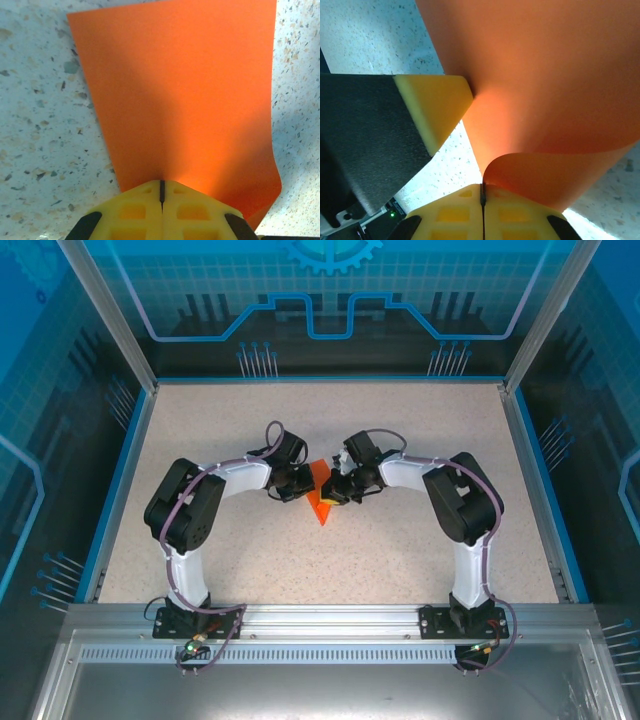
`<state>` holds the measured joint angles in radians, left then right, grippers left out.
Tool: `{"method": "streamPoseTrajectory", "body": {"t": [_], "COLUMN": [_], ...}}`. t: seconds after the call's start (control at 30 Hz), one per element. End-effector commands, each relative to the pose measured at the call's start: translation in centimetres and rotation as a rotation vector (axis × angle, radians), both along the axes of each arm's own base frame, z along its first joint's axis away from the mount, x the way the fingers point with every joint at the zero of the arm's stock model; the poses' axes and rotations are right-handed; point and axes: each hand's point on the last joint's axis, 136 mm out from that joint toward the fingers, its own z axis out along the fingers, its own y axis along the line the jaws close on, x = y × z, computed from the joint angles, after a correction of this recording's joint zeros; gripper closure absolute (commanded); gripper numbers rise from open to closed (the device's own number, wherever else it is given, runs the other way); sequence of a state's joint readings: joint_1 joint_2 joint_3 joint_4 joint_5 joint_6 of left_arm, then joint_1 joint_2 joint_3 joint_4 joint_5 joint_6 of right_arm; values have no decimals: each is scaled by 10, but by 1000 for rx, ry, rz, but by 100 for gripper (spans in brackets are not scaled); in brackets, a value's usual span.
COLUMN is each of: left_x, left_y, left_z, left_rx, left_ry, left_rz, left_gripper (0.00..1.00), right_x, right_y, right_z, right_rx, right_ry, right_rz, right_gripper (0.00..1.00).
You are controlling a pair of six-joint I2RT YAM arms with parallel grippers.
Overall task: Fold a paper plane with a square sheet of paper (pick it up from the middle)
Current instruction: Third fold the triangle at the center of the table.
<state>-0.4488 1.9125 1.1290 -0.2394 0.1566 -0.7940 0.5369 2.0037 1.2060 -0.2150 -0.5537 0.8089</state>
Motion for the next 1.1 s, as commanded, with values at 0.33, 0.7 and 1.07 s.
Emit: {"method": "streamPoseTrajectory", "body": {"t": [0.33,0.7,1.07], "left_x": [-10,-11,-11], "left_y": [6,5,4], "left_z": [-14,-14,-13], "left_rx": [37,35,32], "left_ry": [50,47,46], "left_rz": [-24,-27,-32], "left_gripper": [100,100,100], "right_x": [2,1,-1], "right_y": [8,6,9], "right_z": [-13,-19,-22], "right_rx": [15,4,2], "right_ry": [12,23,28], "right_rz": [-19,-18,0], "right_gripper": [93,93,92]}}
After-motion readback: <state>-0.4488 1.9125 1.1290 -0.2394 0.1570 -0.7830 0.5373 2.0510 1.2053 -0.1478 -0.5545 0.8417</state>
